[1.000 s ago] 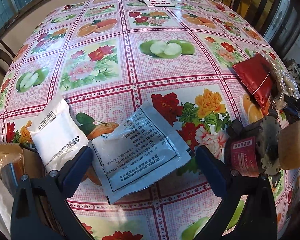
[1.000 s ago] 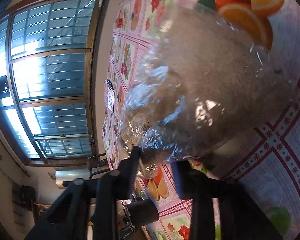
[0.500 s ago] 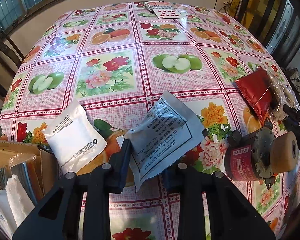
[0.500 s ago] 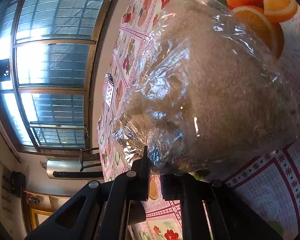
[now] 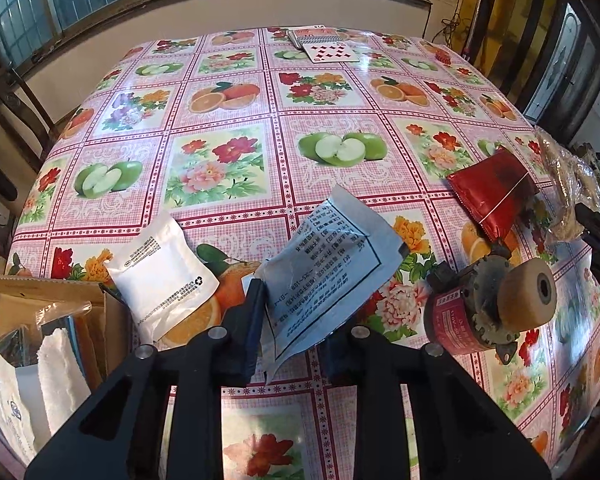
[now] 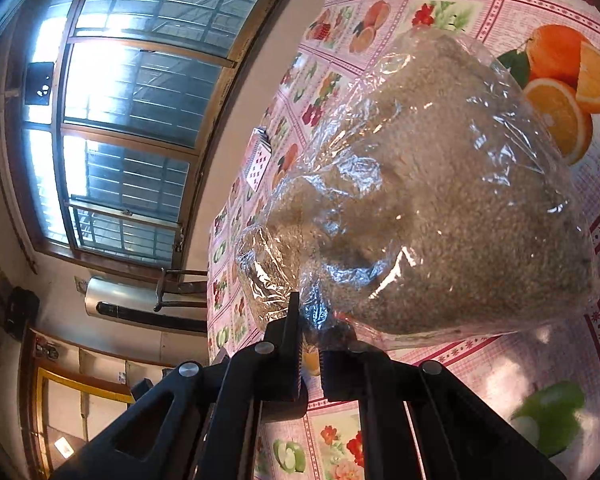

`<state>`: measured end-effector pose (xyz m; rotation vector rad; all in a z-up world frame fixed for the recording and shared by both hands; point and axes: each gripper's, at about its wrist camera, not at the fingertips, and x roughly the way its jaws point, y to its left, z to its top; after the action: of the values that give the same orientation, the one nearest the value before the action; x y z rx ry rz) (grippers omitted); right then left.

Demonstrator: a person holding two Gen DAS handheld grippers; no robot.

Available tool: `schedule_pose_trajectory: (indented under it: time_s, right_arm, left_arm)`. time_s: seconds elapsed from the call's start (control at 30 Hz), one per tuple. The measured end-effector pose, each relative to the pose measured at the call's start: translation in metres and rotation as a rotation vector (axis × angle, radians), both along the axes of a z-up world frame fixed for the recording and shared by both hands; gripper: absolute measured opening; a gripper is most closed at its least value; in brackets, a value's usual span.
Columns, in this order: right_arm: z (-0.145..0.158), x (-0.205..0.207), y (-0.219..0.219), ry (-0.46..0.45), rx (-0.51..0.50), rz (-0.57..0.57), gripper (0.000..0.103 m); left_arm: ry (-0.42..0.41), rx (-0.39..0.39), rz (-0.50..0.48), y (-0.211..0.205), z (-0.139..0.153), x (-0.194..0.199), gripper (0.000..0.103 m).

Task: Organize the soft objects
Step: 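Carry the printed sachet and granule bag with both tools over the cardboard box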

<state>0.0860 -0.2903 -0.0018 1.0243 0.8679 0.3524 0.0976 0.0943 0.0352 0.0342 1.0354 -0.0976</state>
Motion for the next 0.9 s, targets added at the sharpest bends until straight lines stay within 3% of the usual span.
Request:
schedule_pose_trajectory:
  time_s: [0.33, 0.7, 0.9]
  right_arm:
    - [0.044, -0.013, 0.045, -0.081, -0.027, 0.138, 0.007]
    - [0.072, -0.035, 0.138, -0.129, -0.120, 0.358, 0.007]
    - [0.082, -0.051, 0.192, -0.148, -0.171, 0.486, 0.007]
  left_arm:
    - [-0.068, 0.010, 0.023, 0.006, 0.024, -0.024, 0.022]
    - [-0.132, 0.018, 0.077, 0.037, 0.064, -0.071, 0.022]
    - [-0.138, 0.047, 0.146, 0.074, 0.079, -0.101, 0.022]
